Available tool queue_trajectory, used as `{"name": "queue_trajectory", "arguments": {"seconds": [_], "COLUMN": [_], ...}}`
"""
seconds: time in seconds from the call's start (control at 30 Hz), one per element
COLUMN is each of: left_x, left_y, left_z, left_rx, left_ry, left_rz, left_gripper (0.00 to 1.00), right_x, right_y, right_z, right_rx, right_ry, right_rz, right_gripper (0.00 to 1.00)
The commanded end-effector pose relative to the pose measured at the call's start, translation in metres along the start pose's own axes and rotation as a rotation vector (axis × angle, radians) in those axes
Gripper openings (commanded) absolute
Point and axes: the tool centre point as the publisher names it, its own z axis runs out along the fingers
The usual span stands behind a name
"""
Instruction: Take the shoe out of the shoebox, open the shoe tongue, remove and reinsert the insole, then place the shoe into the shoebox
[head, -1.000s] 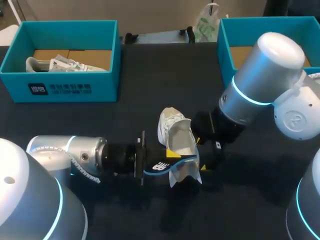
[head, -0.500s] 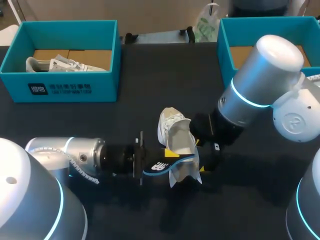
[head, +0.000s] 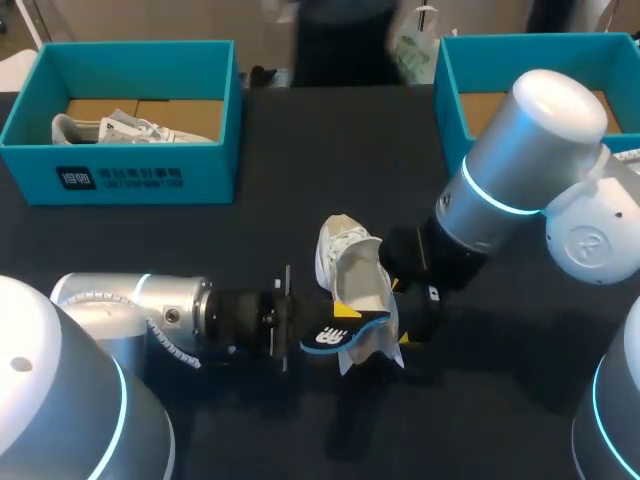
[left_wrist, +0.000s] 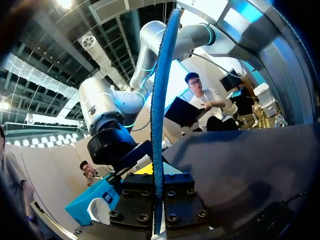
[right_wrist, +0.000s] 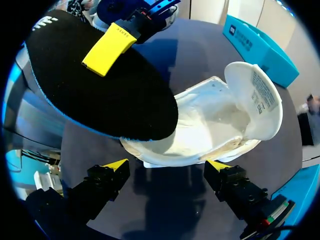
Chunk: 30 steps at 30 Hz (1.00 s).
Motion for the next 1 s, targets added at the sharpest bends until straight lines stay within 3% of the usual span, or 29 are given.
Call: {"name": "queue_trajectory", "arguments": {"seconds": [0.03,0.57,1.0], "left_x": [-0.003,-0.007,-0.002], "left_y": [0.003,0.001,0.008], "left_z": [0.006,0.025,0.024], "left_rx": [0.010,0.034,0.008], "left_ry": [0.000,0.017,0.008], "left_rz": [0.006,-0.005,-0.037], "left_gripper": [0.00,0.00,0.00], "right_x": [0.001,0.001,0.001], "right_y": [0.000,0.000,0.000], "right_z": [0.001,0.001,0.001], "right_rx": [0.000,0.000,0.000], "right_ry": [-0.002,-0.002,-0.002], "right_rz": [0.000,0.000,0.000], "right_gripper": [1.00,1.00,1.00]}}
